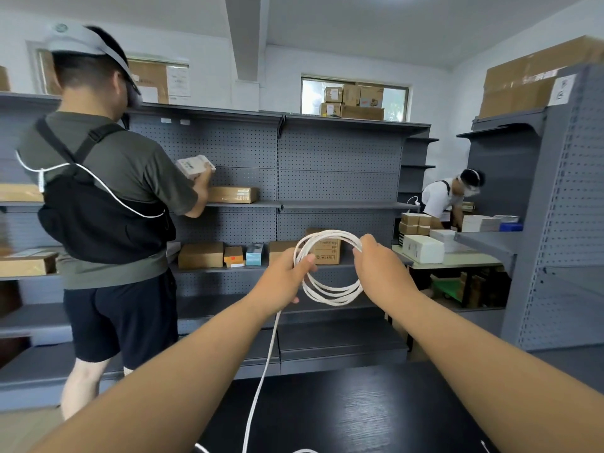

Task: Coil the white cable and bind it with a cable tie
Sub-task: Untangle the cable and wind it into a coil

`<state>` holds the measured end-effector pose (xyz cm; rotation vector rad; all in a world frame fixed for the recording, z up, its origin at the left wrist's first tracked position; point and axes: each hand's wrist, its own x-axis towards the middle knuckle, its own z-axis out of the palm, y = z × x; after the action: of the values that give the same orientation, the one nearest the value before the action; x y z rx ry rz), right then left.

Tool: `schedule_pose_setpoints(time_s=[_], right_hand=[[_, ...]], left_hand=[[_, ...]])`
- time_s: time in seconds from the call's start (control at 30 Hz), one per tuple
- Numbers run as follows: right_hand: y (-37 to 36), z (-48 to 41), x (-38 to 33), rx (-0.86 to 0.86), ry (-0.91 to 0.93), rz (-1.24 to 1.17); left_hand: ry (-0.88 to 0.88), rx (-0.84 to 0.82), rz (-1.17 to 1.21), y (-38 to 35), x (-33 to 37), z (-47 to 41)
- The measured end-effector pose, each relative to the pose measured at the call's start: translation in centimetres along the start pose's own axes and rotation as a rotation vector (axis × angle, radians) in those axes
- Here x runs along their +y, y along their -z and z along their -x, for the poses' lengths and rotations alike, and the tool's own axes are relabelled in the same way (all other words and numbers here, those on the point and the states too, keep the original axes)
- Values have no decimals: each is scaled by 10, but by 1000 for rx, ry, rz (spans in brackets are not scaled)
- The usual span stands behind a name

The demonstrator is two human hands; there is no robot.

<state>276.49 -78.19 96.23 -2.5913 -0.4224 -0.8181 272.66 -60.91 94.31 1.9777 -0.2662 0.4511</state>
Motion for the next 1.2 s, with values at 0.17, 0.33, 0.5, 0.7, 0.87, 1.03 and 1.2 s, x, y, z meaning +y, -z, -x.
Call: schedule_pose_setpoints(time_s=[0.17, 0.33, 0.5, 0.7, 0.87, 1.03, 1.2], right_hand=[[-2, 0, -4, 12, -128, -187], [-3, 2, -8, 6, -180, -330], [-2, 8, -10, -124, -148, -399], [11, 5, -8, -130, 6, -322], [24, 0, -16, -151, 294, 79], [20, 4, -19, -241, 409, 226], [10, 7, -20, -199, 310, 237]], left_hand=[[-79, 149, -87, -11, 0, 0], [-103, 229, -212, -14, 1, -3], [-199, 336, -405, -11, 3, -8], [-223, 261, -698, -2, 8, -8], [-300, 40, -975, -1, 17, 0], [-369, -13, -1150, -1, 13, 0], [-304, 115, -880, -4, 4, -1]])
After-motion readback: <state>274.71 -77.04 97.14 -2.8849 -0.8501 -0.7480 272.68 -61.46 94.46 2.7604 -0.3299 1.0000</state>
